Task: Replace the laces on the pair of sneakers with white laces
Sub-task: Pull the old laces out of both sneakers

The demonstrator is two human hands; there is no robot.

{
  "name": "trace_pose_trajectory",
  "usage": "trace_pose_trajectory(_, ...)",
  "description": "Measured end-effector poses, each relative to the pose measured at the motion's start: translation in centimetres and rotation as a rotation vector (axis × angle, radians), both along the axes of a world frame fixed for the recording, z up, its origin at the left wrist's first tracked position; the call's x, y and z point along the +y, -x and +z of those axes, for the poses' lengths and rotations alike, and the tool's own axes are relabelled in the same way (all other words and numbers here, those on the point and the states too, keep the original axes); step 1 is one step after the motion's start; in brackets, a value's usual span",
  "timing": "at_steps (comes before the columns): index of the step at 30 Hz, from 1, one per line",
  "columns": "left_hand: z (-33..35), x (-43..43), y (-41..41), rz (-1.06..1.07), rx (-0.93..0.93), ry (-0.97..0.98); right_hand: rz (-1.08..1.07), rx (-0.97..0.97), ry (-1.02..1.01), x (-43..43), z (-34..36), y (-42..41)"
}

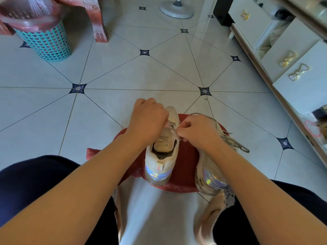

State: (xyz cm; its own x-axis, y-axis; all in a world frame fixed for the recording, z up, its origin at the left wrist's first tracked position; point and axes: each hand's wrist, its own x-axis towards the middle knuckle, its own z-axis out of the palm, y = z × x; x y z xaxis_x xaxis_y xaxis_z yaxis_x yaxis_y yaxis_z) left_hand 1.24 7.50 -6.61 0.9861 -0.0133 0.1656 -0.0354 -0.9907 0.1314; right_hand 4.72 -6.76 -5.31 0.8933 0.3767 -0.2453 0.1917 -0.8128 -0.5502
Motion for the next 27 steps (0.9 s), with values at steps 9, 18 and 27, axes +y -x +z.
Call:
trace_pose_trajectory(9,-0.2,0.3,0.7,-0.098,0.065,-0.010,-0.005,0.026,0.002,0.3,0.2,0.2)
trace_pose_trajectory(18,1.0,4.4,0.6,0.435,0.113,0.277,0.057,0.005,0.021,-0.9,1.2,0.3)
trace_pose_trajectory(27,-0.6,-0.5,0.8,-0.143,-0.002,0.017,0.086,-0.074,0.057,0.0,1.0,0.5)
